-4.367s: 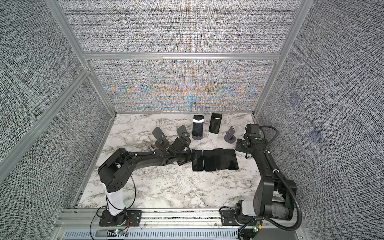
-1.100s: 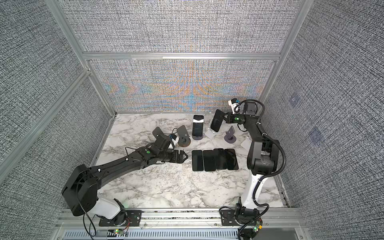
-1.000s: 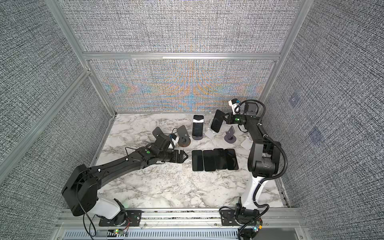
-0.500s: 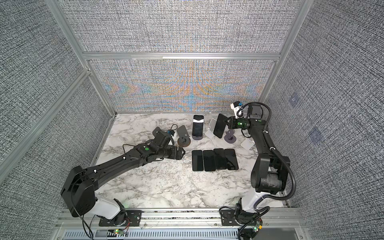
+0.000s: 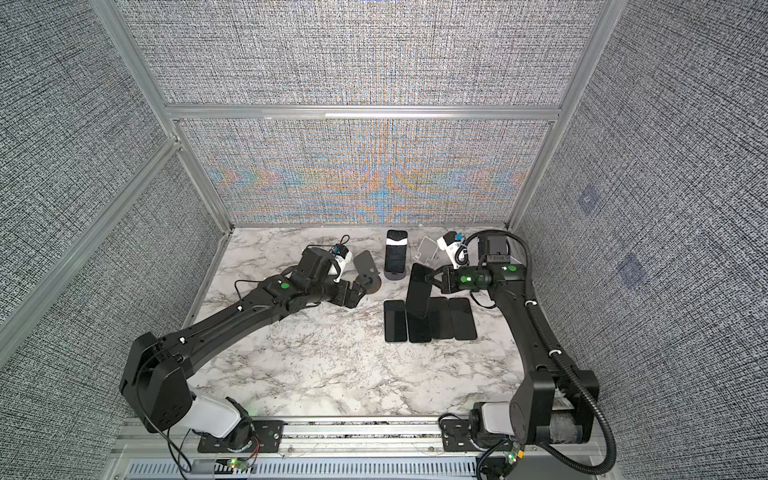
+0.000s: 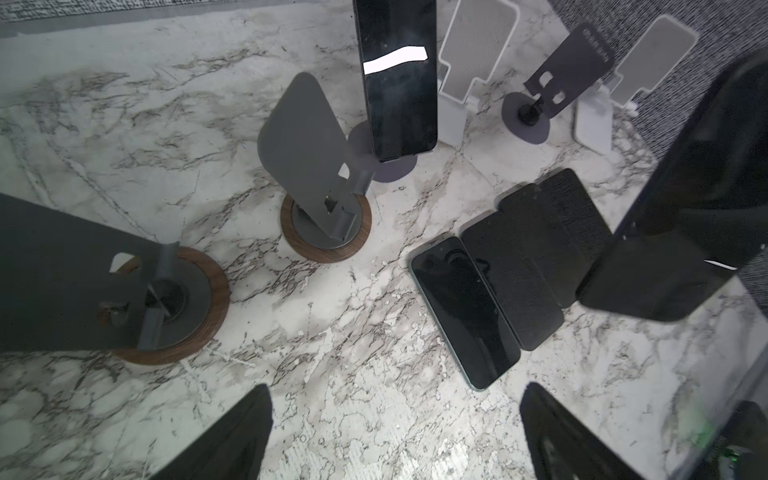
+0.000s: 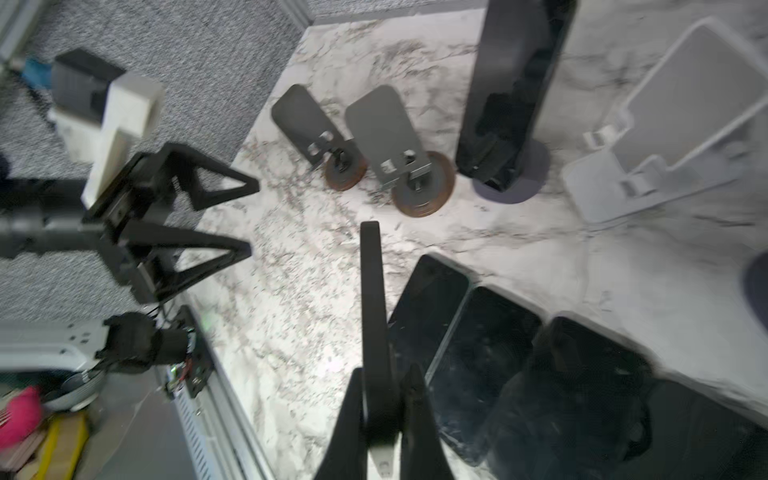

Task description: Remove the phone from the phone stand

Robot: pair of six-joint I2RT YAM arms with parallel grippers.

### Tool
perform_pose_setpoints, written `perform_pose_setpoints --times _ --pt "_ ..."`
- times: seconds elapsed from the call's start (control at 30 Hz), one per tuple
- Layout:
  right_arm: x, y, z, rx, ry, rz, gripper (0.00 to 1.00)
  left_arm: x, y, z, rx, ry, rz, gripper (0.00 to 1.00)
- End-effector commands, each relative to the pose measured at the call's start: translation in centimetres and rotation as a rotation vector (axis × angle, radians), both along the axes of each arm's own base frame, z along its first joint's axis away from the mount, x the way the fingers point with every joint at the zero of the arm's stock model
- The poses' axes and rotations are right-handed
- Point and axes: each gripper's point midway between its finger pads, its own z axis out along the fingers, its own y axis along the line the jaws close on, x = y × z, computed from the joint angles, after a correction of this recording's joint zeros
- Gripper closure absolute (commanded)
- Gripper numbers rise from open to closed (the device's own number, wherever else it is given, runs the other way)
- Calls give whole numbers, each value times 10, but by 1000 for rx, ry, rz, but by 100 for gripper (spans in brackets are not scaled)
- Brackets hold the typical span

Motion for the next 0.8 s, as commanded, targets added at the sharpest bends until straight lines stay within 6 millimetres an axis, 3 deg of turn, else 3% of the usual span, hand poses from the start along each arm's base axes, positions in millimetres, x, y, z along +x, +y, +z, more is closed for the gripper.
perform_pose_setpoints --times 0.0,0.1,0.27,0.4,0.53,0.7,0.77 --pt "-28 25 13 183 34 137 100 -20 -26 21 -195 33 -216 9" --pt "-37 33 9 231 67 178 100 -39 -42 31 -307 36 -366 11" --pt "-43 50 7 266 72 254 100 -65 -60 25 -413 152 -554 15" --pt "-46 61 12 317 68 324 100 -66 -66 16 -450 215 -562 19" --pt "-46 64 14 345 56 370 100 -69 -70 23 -546 193 -590 23" --pt "-41 66 10 355 64 392 100 -76 -73 27 -604 218 -632 43" --pt "-38 69 8 355 66 400 100 -78 -74 25 -614 236 -644 47"
